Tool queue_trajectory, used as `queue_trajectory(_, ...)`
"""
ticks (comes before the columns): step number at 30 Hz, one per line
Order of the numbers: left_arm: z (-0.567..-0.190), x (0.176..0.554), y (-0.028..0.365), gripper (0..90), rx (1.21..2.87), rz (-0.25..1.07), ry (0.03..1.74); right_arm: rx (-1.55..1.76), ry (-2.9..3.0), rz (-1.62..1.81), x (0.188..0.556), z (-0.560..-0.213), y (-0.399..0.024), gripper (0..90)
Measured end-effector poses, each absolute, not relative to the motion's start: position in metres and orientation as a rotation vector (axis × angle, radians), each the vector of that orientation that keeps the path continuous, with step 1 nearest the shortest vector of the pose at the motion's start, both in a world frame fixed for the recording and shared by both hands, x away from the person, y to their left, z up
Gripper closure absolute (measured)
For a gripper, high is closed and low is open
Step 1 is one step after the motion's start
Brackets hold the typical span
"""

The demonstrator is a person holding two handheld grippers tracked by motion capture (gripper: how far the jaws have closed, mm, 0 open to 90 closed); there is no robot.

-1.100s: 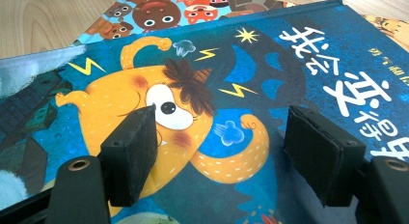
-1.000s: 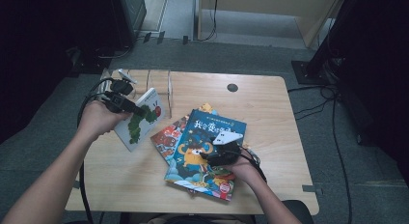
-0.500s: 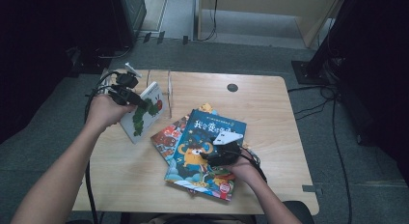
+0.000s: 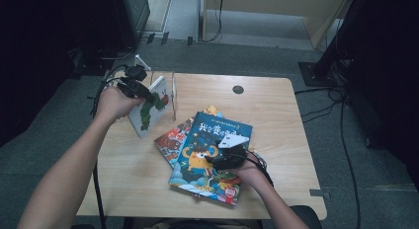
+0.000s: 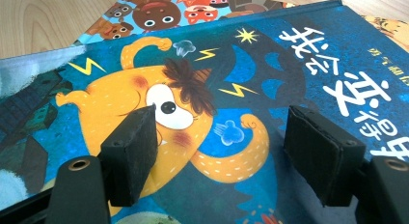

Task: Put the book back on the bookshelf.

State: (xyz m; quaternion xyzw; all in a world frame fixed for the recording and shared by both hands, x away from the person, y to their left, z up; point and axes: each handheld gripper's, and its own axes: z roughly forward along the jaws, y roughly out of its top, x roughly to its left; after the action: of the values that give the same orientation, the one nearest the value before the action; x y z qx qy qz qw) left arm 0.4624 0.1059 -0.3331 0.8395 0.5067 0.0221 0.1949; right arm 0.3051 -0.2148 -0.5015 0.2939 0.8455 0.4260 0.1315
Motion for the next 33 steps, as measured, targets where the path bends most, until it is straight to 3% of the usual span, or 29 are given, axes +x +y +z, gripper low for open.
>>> queue_trajectory(33, -0.342, 0.516, 0.090, 77.4, 2.317, 0.087, 1.508, 0.854, 2.454, 1.239, 0.305, -0.501, -0.215, 27.7)
